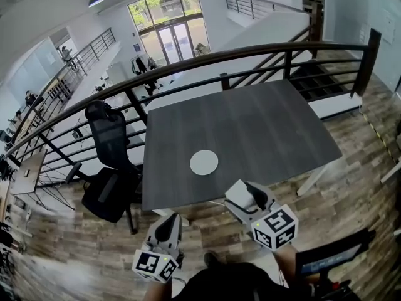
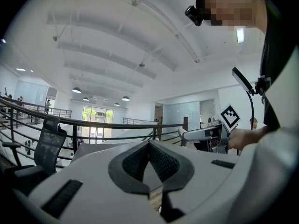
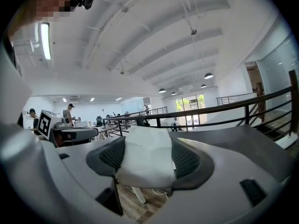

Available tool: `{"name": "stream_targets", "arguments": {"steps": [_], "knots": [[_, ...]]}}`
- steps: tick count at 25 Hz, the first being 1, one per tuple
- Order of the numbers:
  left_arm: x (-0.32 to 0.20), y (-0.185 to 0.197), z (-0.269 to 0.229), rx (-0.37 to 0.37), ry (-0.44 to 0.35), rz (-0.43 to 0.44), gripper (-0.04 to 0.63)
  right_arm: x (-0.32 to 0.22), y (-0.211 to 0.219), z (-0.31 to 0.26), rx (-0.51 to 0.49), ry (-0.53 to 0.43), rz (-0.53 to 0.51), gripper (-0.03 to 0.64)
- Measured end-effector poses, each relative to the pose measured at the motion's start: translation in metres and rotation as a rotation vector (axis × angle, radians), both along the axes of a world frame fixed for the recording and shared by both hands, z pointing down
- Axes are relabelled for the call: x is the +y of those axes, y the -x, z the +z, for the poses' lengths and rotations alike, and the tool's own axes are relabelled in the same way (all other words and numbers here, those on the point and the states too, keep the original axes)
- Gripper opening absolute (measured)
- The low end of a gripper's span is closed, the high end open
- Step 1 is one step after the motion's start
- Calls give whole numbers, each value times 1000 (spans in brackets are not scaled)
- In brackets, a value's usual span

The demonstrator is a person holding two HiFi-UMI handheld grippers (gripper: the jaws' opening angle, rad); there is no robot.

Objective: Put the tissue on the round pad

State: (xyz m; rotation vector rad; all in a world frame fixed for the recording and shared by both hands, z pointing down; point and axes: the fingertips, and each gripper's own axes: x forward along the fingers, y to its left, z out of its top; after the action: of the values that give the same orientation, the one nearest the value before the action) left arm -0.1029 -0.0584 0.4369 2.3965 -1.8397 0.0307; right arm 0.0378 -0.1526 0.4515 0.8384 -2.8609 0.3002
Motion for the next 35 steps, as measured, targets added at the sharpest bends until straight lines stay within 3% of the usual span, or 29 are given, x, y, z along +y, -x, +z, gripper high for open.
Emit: {"name": "stream_targets", "arguments": {"steps": [22,27,35], "knots": [[-51,123,8,60,-36,108,3,-36,120,-7,41,-23,81,318],[-64,123,12,54,-11,90,3,-61,125,-9,24,-16,69,318],[-101,131,0,19,-28,-10,3,-119,144,4,39,15,-22,318]]}}
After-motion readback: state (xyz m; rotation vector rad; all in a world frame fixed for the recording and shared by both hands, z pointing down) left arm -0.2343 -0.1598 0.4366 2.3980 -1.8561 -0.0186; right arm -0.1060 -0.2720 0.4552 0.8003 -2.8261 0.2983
